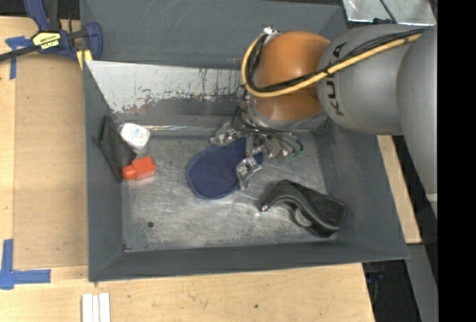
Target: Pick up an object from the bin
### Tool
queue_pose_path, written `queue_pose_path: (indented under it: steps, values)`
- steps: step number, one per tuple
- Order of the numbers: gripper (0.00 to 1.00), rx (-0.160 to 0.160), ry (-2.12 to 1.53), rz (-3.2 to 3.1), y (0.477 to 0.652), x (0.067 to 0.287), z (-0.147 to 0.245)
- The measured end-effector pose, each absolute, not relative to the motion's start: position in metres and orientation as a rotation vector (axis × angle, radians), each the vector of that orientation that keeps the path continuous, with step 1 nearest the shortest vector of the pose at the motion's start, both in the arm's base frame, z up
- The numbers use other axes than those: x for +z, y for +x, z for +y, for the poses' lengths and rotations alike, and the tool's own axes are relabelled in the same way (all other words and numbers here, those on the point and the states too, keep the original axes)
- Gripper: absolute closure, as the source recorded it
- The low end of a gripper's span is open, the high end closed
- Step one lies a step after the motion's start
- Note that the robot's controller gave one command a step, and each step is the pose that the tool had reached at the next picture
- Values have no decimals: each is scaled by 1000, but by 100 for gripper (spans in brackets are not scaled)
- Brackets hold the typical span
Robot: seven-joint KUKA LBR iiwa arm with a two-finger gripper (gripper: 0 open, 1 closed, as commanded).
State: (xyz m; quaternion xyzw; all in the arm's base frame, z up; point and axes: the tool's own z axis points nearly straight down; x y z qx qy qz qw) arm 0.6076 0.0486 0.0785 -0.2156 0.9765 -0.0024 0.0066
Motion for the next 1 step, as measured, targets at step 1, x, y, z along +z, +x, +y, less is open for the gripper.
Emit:
queue_pose_path:
  steps: [1]
  values:
    - [100, -2, -622, 3067, 597, 221, 50]
